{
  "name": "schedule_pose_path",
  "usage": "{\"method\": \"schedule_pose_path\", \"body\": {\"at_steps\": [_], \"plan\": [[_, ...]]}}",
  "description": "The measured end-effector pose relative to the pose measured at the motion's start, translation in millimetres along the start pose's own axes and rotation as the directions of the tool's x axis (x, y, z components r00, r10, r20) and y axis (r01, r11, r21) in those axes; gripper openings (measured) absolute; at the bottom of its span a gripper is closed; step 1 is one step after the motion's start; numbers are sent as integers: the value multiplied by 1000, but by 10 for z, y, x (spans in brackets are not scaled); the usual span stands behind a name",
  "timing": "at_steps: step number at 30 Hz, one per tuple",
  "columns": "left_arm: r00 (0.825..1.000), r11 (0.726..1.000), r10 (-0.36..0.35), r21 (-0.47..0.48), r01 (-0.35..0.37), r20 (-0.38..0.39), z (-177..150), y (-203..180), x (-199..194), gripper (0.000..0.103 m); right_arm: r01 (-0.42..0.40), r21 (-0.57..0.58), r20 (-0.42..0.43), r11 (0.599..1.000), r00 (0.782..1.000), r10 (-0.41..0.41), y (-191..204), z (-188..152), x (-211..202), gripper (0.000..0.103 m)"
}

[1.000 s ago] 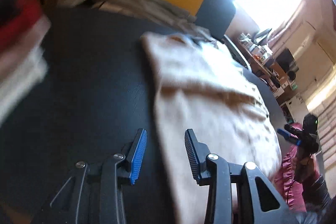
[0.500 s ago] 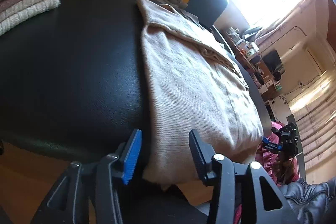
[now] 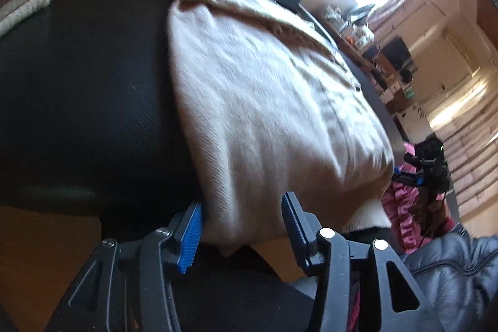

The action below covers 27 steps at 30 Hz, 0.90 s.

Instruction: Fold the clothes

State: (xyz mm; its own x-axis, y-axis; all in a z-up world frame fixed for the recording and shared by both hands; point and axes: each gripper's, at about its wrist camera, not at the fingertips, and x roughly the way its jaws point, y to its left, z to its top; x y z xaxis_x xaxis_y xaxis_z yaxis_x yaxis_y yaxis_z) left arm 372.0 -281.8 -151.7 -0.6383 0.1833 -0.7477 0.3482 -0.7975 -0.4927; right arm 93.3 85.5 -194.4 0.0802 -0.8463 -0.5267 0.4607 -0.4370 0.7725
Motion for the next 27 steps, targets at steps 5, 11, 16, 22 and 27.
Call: {"method": "schedule_pose_path", "body": {"at_steps": [5, 11, 16, 22, 27], "plan": [[1000, 997, -18, -70, 17, -12, 34, 39, 23, 49, 14, -22, 9, 1000, 1000, -14, -33, -62, 43, 75], [994, 988, 99, -112, -104, -49, 70, -5, 45, 22, 226, -122, -30, 966, 972, -231, 123, -58, 102, 26], [993, 985, 100, -137, -109, -66, 64, 7, 90, 25, 271, -84, -85, 959, 957, -278, -36, -154, 166, 16], [980, 981, 185, -46, -189, -78, 61, -139, 177, 22, 272, -61, -95, 960, 956, -277, -126, -202, 313, 17], [999, 997, -9, -77, 6, -39, 133, -131, -13, 6, 196, -98, -104, 976, 973, -206, 114, -178, 235, 11]]}}
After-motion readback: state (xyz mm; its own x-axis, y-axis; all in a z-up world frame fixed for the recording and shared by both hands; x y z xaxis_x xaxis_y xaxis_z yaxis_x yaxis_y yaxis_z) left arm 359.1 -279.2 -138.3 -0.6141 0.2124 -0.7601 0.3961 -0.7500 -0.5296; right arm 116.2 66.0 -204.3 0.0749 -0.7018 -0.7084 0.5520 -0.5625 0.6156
